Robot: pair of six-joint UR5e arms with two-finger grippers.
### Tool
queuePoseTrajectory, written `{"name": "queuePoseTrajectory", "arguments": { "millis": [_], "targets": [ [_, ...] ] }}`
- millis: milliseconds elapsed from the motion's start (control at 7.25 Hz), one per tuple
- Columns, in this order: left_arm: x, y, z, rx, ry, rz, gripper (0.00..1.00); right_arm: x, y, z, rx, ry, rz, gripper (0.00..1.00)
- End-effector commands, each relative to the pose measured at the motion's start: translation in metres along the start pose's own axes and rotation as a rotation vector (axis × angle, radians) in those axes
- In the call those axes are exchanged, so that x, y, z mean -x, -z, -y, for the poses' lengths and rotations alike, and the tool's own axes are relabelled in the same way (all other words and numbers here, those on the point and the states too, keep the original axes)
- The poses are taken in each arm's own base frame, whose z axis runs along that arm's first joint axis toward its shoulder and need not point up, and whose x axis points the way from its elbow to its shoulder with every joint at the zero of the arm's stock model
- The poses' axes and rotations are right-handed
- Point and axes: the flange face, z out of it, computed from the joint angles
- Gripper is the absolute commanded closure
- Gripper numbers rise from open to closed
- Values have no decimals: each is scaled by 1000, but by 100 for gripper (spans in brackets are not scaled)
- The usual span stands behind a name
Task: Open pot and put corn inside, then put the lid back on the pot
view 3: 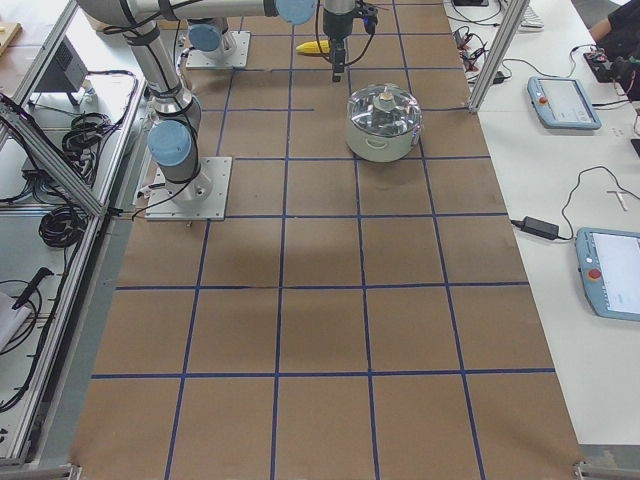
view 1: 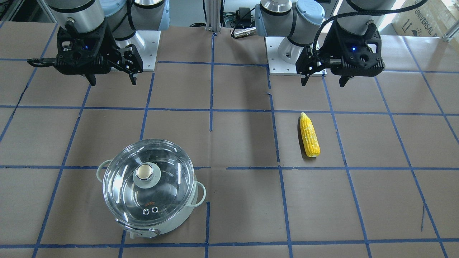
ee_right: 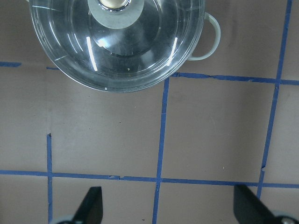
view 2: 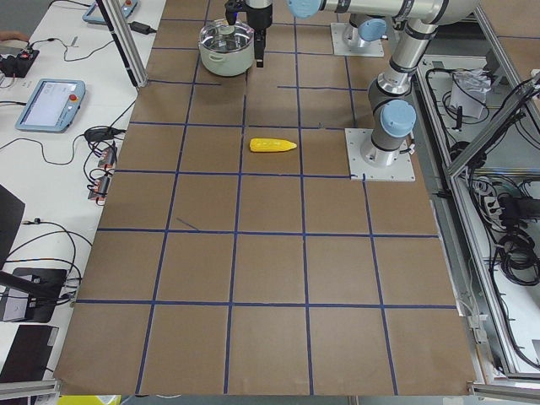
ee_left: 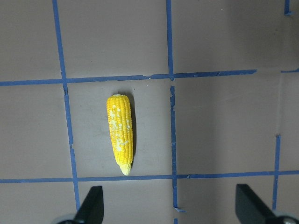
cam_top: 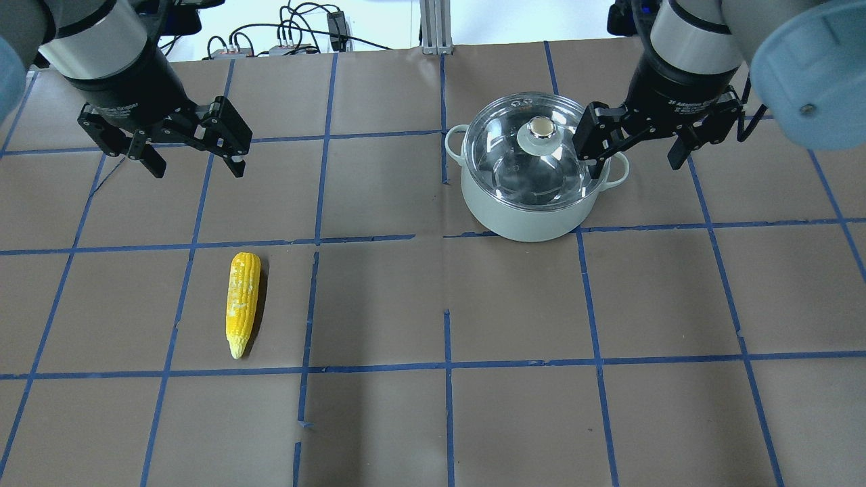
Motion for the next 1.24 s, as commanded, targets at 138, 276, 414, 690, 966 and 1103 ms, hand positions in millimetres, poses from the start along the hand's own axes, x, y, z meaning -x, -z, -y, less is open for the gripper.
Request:
{"name": "queuePoseTrajectory", "arguments": {
  "millis": [138,276,414,690,966,1103],
  "targets": [
    [0,0,0,-2,4,-5,0,-1,0,1,0,0,14,0],
    [-1,1,-1,-4,2,-10,0,2,7,2,-21,3,16,0],
    [-1,0,-7,-7,2,-6,0,3,8,17,-53,-5,14,3],
    [0,0,1,-7,2,-5,0,9,-5,86,-89,6,14,8],
    [1,1,2,-10,-8,-6,0,24,-29,146,-73,35,16,6],
    [2,0,2,-7,-4,-3,0,40,-53,172,-86,56,15,5]
  ]
}}
